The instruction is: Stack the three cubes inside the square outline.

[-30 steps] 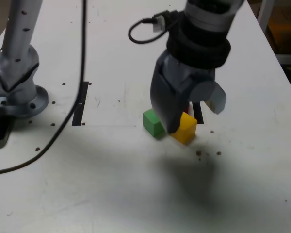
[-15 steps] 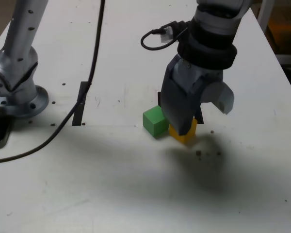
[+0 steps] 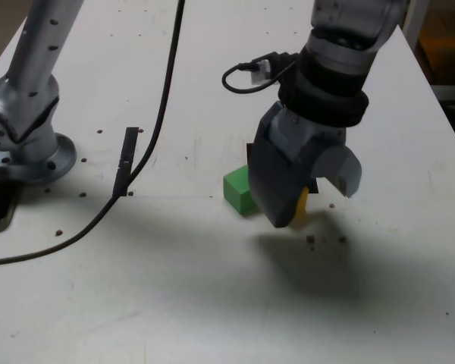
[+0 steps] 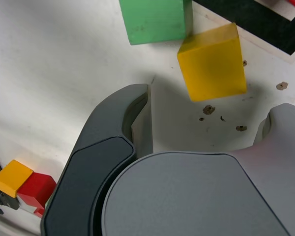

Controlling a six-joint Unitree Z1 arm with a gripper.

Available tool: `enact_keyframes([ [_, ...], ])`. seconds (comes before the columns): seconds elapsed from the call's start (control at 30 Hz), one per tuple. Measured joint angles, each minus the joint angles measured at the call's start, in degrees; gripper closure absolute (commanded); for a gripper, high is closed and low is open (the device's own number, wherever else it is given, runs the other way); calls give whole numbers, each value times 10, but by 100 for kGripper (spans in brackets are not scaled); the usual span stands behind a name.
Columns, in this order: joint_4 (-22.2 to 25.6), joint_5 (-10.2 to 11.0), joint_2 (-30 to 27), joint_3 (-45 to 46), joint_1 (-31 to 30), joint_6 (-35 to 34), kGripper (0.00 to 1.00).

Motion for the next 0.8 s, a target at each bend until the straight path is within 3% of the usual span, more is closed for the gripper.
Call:
enact_keyframes([
  [0.8,-14,-12,27,13,37,39,14],
])
